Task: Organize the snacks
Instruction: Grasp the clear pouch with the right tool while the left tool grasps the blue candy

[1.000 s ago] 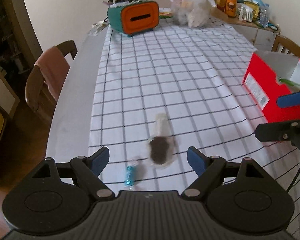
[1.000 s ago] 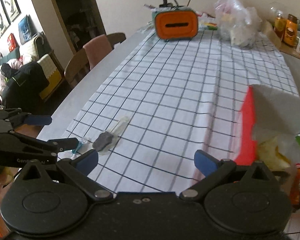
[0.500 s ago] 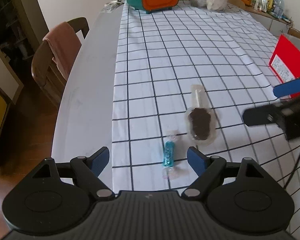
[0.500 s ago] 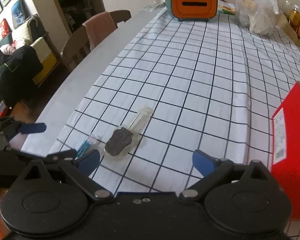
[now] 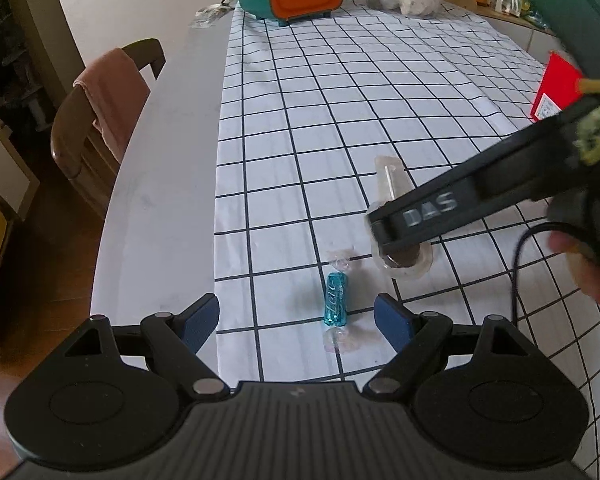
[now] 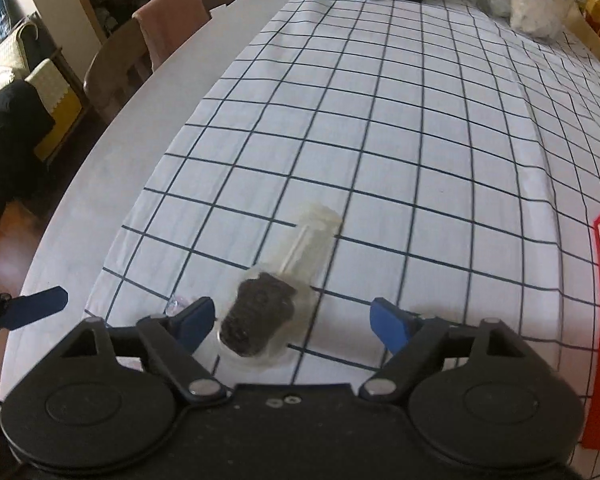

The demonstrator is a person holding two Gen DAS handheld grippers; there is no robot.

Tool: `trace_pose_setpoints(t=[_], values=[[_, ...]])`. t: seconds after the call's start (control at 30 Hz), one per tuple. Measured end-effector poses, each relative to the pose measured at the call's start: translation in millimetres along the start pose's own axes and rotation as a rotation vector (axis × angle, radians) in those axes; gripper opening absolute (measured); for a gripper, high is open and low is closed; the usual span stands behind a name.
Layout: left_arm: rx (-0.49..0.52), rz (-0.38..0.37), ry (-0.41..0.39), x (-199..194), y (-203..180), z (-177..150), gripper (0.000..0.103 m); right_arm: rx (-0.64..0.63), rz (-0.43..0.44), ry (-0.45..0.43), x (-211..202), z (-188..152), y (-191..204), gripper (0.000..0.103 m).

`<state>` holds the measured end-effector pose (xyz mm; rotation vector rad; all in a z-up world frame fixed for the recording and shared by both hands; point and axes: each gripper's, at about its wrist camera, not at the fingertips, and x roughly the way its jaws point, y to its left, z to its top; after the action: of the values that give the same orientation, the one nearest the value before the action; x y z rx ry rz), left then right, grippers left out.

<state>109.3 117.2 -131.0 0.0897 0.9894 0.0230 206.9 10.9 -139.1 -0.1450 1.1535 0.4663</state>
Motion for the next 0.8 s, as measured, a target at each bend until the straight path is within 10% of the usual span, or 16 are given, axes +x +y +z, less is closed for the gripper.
trace_pose_setpoints(t=[0.47, 0.8], values=[[0.007, -0.023, -0.001, 6, 0, 3, 0.081, -0.046, 0.005, -0.004, 3, -3, 0, 0.046], [-0.006, -0.049, 0.059, 23, -3, 9, 0.038, -0.044, 0.031, -0.014, -3, -8, -9, 0.040]])
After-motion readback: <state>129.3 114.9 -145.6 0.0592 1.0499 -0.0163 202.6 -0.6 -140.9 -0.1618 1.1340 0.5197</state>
